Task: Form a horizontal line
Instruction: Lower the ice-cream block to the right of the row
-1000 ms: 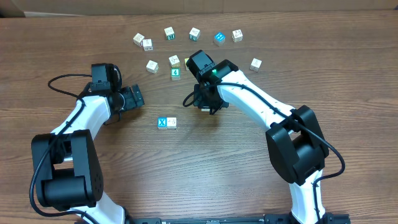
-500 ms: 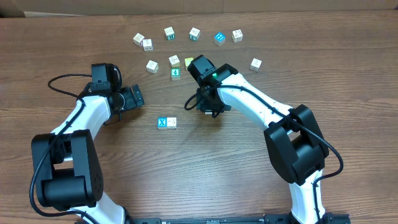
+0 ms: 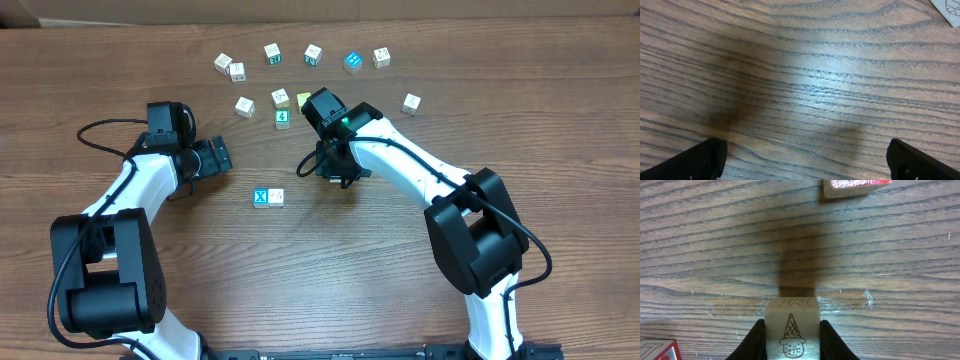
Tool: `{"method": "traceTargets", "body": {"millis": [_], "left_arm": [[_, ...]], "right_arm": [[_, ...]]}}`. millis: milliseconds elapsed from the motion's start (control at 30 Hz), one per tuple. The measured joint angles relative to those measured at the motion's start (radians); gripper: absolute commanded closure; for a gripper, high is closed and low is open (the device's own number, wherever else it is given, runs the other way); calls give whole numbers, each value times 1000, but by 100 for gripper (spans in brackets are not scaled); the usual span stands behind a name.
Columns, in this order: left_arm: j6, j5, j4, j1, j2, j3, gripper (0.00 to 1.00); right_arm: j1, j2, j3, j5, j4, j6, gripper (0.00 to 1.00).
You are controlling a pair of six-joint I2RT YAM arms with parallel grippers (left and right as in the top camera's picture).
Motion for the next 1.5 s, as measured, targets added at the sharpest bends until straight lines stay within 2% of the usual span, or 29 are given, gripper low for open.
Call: {"method": "traceTargets", "body": {"millis": [100,167,267,1500], "left_arm": [[0,0,0,0,0,0,1],[0,0,0,0,0,0,0],[0,0,0,0,0,0,1],[0,0,0,0,0,0,1]], "right_arm": [[0,0,0,0,1,0,86],[0,0,0,0,1,0,80],[0,0,0,0,-1,0,79],[39,0,0,-54,-34,0,78]]}}
